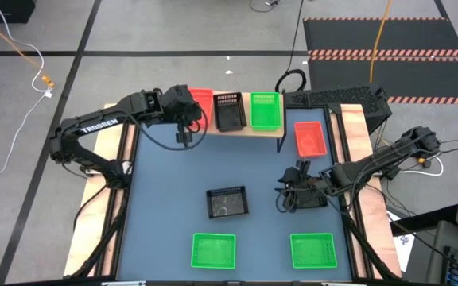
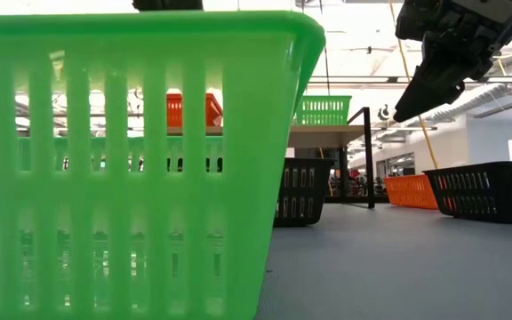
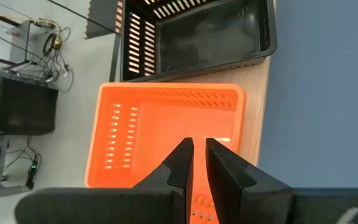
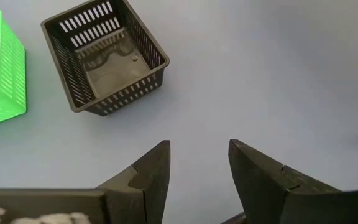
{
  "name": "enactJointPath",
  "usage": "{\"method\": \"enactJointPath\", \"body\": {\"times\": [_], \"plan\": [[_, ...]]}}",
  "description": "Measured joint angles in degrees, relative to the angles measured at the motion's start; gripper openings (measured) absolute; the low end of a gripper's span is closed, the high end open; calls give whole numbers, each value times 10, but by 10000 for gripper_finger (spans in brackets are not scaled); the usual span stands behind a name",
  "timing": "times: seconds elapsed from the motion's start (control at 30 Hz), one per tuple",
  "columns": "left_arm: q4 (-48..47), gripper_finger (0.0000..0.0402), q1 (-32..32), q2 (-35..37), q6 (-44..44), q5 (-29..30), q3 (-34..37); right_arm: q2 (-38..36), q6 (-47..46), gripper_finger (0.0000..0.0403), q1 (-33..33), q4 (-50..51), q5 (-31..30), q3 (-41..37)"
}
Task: Stack baskets on shelf by color
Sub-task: Stack the left black bin on the other black bin on the shelf
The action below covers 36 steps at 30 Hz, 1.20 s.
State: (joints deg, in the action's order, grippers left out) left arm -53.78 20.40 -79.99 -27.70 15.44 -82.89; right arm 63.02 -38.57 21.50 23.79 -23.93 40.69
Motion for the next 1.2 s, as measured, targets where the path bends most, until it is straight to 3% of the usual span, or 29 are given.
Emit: {"method": "enactJointPath", "body": {"times": [1.03, 1.2], "plan": [[5, 47, -14, 0, 47, -1, 0, 0, 2, 157, 0, 0, 0, 0], [-11, 47, -23, 0, 66, -57, 0, 0, -6, 157, 0, -1, 0, 0]]}}
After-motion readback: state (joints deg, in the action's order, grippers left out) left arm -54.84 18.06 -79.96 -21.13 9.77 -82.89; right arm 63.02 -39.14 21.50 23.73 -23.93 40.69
